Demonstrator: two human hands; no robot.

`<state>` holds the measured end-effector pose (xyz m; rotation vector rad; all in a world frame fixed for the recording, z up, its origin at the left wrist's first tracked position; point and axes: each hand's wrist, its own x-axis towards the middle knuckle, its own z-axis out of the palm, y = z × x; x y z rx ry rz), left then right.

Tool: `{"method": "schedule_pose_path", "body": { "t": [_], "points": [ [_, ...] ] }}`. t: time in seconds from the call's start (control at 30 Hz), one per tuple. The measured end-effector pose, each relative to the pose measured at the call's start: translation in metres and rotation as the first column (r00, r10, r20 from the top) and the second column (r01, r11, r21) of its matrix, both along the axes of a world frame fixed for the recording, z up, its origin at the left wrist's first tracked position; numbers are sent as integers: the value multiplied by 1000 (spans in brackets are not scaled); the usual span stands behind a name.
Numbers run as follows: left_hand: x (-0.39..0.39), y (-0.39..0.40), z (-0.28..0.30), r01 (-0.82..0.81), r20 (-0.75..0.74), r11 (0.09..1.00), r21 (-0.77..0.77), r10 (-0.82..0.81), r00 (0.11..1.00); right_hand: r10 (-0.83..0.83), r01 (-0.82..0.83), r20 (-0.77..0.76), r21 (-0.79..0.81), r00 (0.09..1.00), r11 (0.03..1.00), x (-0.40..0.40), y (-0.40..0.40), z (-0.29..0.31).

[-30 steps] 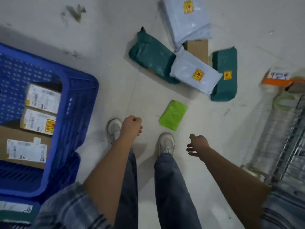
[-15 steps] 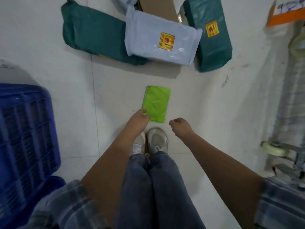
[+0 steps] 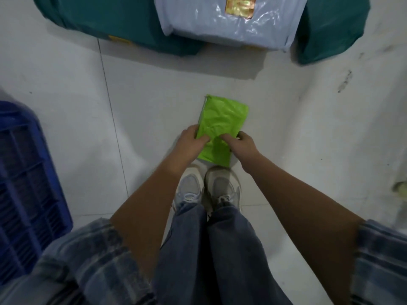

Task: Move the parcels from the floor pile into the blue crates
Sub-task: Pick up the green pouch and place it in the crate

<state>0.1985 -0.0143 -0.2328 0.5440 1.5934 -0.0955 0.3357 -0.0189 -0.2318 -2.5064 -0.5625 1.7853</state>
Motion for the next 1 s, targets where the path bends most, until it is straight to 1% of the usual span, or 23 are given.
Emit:
{"method": "schedule_pose_path", "body": {
  "t": [0.07, 0.13, 0.2, 0.27, 0.33, 0.4, 0.5, 0.53, 0.6, 0.67, 0.7, 0.77, 0.8, 0.87, 0.9, 0.93, 1.0],
  "points": [
    [1, 2, 15, -40, 44, 998, -40, 42, 998, -8, 9, -45, 36, 999, 999, -5, 0, 11],
    [3, 2, 27, -64, 71, 998, -29, 66, 995, 15, -11, -36, 94, 999, 995, -12, 1, 26],
    [3, 6, 45, -103, 96, 995, 5, 102, 990, 113, -112, 5, 176, 994, 978, -22, 2, 44],
    [1, 11, 69, -249, 183, 968, -23, 249, 951, 197, -195, 18, 266, 980, 944, -31, 2, 61],
    [-5, 13, 90, -386, 242, 919, -78, 393, 887, 177, -155, -46, 312, 983, 938, -41, 3, 79],
    [-15, 11, 105, -441, 260, 894, -79, 446, 857, 154, -111, -115, 314, 981, 943, -46, 2, 95],
    [-26, 3, 127, -487, 267, 869, -89, 492, 829, 139, -69, -209, 313, 968, 947, -46, 1, 117],
    [-28, 0, 135, -491, 248, 868, -75, 493, 834, 163, -84, -232, 318, 959, 944, -43, 1, 123],
    [-30, -6, 146, -485, 150, 875, -1, 480, 865, 261, -167, -246, 349, 933, 922, -41, -2, 139],
    [-31, -12, 157, -475, 62, 874, 103, 471, 880, 305, -206, -216, 386, 927, 899, -39, -7, 154],
    [-31, -14, 164, -495, 52, 860, 122, 492, 869, 285, -197, -178, 393, 942, 898, -38, -9, 161],
    [-31, -17, 180, -571, 91, 815, 98, 563, 821, 147, -103, -102, 350, 984, 931, -33, -9, 176],
    [-31, -19, 187, -608, 127, 791, 69, 598, 792, 52, -17, -116, 288, 992, 958, -29, -8, 185],
    [-31, -21, 203, -669, 210, 743, 0, 654, 726, -107, 142, -250, 128, 962, 982, -21, -4, 201],
    [-31, -23, 211, -683, 250, 730, -28, 667, 702, -121, 156, -320, 87, 940, 984, -19, -4, 209],
    [-31, -25, 217, -684, 274, 728, -34, 665, 695, -101, 143, -361, 89, 927, 986, -17, -4, 216],
    [-33, -28, 229, -675, 281, 738, -2, 648, 708, -76, 135, -371, 137, 926, 981, -16, -3, 232]
  ]
}}
